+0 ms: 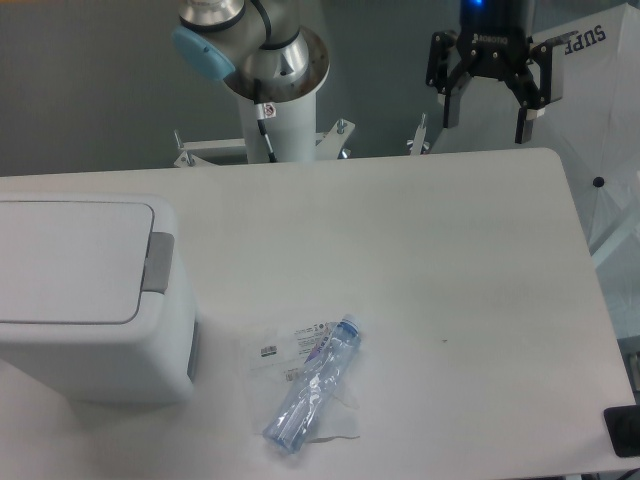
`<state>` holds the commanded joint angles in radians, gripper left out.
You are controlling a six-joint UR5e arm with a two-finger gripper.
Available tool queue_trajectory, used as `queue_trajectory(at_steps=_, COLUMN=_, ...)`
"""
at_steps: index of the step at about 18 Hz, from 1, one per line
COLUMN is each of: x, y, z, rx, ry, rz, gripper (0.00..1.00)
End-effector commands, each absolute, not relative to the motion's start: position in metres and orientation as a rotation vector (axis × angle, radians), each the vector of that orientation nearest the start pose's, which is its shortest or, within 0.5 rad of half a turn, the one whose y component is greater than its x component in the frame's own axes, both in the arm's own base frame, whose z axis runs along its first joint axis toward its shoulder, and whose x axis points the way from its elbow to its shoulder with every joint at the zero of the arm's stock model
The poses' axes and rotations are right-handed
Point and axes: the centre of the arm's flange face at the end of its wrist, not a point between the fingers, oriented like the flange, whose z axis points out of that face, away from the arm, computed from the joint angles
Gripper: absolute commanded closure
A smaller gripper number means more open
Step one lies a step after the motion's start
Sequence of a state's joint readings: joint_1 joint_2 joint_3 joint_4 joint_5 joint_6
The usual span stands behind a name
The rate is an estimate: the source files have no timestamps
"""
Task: Open the trash can
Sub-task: 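Move the open gripper down and over toward the white trash can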
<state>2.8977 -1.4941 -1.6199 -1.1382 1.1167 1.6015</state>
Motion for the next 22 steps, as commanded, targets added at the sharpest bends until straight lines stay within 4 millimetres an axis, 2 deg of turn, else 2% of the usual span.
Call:
queue_trajectory(at_steps=6, x=-0.431, y=0.291, z=0.56, rx=-2.55, ry=0.491, rz=0.528, gripper=0.0)
queue_trajectory(at_steps=7, x=-0.429, y=0.291, z=0.56, rx=-2.553, ry=0.469, rz=0.523, gripper=0.0)
queue_trajectory(at_steps=9, x=-0.424, y=0.292, z=0.55, rx=-2.562, ry=0.307, rz=0.45, gripper=0.0)
queue_trajectory(at_steps=12, x=-0.408, y=0.32, z=0.552, rx=-2.542, ry=0.145, rz=0.374, gripper=0.0)
queue_trajectory(at_steps=15, x=-0.401, y=0.334, z=0.554, rx=-2.506, ry=-0.062, rz=0.324, gripper=0.0)
queue_trajectory(at_steps=18, x=-0.382, y=0.372, z=0.548, rx=-2.46, ry=-0.225, rz=0.226, gripper=0.0)
queue_trajectory(at_steps=20, x=-0.371, y=0.389, z=0.545, rx=-2.438, ry=-0.341, rz=0.158, gripper=0.0)
queue_trajectory(at_steps=22, x=-0.36, y=0.407, z=0.542, rx=-2.421, ry=-0.369, rz=0.12, gripper=0.0)
